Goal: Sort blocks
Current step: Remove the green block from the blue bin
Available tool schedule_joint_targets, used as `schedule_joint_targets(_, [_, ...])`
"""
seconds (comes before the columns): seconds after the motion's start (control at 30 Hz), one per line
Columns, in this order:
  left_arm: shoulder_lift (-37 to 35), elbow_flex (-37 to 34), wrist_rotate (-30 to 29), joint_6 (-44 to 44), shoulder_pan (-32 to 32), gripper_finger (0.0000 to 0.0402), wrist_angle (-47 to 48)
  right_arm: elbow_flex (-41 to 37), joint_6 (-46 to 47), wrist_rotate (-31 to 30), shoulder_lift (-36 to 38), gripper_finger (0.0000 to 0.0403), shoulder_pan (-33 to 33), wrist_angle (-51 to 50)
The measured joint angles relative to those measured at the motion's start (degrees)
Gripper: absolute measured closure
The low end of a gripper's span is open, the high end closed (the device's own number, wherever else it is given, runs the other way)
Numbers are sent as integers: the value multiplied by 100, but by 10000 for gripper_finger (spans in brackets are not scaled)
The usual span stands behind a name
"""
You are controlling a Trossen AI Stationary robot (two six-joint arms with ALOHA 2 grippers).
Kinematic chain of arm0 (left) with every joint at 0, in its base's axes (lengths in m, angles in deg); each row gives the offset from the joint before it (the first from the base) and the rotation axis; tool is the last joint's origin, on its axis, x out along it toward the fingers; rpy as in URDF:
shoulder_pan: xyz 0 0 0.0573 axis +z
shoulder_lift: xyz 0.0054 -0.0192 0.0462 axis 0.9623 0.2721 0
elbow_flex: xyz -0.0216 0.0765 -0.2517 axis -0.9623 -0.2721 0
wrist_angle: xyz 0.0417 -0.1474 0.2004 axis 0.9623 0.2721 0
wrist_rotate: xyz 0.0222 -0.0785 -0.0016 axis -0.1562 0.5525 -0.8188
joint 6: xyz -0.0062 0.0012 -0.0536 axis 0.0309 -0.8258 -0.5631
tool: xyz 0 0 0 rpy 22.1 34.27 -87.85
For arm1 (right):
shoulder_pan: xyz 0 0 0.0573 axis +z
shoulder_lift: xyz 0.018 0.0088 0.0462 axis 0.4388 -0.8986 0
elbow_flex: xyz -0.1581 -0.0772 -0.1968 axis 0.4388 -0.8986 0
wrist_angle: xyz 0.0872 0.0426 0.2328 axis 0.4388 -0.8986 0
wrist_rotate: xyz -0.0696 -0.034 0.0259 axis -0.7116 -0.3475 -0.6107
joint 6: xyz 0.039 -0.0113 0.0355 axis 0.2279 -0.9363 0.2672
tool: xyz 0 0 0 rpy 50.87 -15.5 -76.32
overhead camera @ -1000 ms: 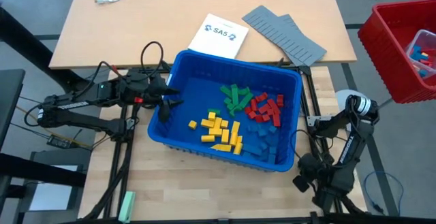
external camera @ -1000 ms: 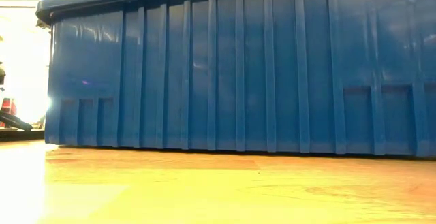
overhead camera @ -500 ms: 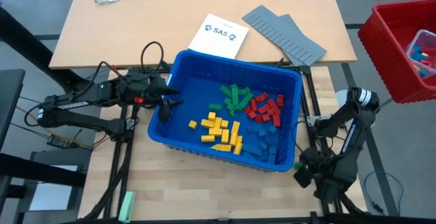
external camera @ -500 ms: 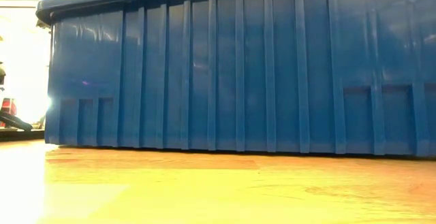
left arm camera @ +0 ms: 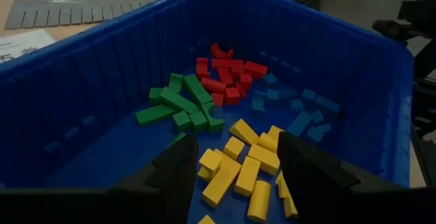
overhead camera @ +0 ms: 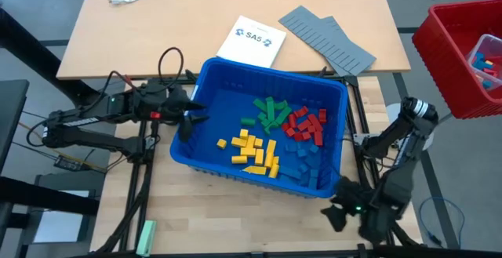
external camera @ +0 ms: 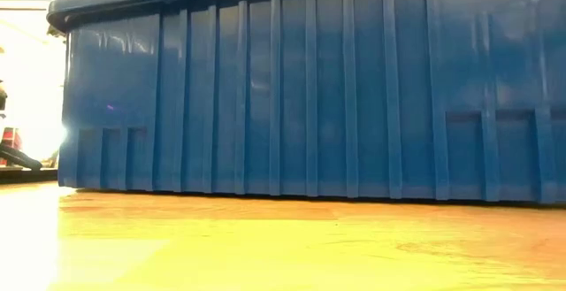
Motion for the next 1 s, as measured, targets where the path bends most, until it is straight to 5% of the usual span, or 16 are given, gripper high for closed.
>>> schedule_joint_targets(0.3, [-27,0,182,-124,0,191,512,7,52,-1032,-178,157,-802,-656])
schedule_joint_targets(0.7, [-27,0,150,-115,0,191,587,-7,-275,-960,-47,176,-1899,-2460])
schedule_joint_targets(1.0, [-25,0,-32,-84,0,191,565,-4,-1925,-424,4,181,-2665,-2506])
